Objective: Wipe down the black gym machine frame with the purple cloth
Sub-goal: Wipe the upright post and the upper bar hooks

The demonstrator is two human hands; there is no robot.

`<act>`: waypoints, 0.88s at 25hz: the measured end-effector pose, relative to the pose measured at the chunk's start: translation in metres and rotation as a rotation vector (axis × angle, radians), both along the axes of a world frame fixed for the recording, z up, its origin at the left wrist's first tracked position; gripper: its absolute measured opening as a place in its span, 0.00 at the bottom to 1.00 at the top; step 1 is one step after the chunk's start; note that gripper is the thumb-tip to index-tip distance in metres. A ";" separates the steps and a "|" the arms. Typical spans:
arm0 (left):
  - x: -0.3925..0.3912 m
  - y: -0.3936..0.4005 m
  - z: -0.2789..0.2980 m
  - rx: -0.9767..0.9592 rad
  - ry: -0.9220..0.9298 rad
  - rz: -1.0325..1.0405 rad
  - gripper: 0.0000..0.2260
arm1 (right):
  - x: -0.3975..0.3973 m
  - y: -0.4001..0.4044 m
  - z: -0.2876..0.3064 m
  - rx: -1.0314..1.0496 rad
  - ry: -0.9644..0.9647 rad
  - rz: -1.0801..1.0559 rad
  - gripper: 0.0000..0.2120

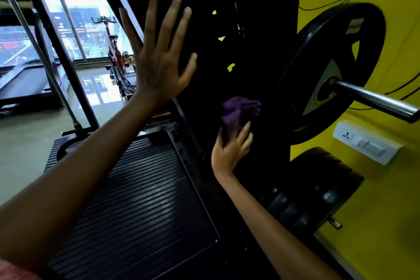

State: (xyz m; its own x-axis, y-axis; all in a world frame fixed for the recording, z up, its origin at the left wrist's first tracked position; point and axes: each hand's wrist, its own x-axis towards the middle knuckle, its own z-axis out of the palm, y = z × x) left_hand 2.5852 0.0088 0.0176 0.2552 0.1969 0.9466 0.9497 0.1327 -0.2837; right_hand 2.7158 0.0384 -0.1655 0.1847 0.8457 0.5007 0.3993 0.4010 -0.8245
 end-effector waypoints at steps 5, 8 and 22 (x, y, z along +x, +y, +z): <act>0.011 0.003 -0.059 -0.117 0.198 0.078 0.26 | 0.028 0.037 -0.025 -0.091 0.128 -0.005 0.32; 0.011 0.011 -0.072 -0.074 0.221 0.102 0.24 | 0.020 0.047 0.000 -0.458 0.580 -0.117 0.27; 0.008 0.019 -0.079 0.021 0.223 0.073 0.21 | 0.053 0.071 -0.055 -0.477 0.398 -0.070 0.26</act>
State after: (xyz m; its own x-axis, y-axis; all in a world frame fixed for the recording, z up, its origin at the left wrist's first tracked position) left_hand 2.5929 0.0282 -0.0615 0.4444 0.2037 0.8723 0.8515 0.2065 -0.4820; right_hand 2.7691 0.1096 -0.2202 0.3428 0.9382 -0.0474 0.0372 -0.0639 -0.9973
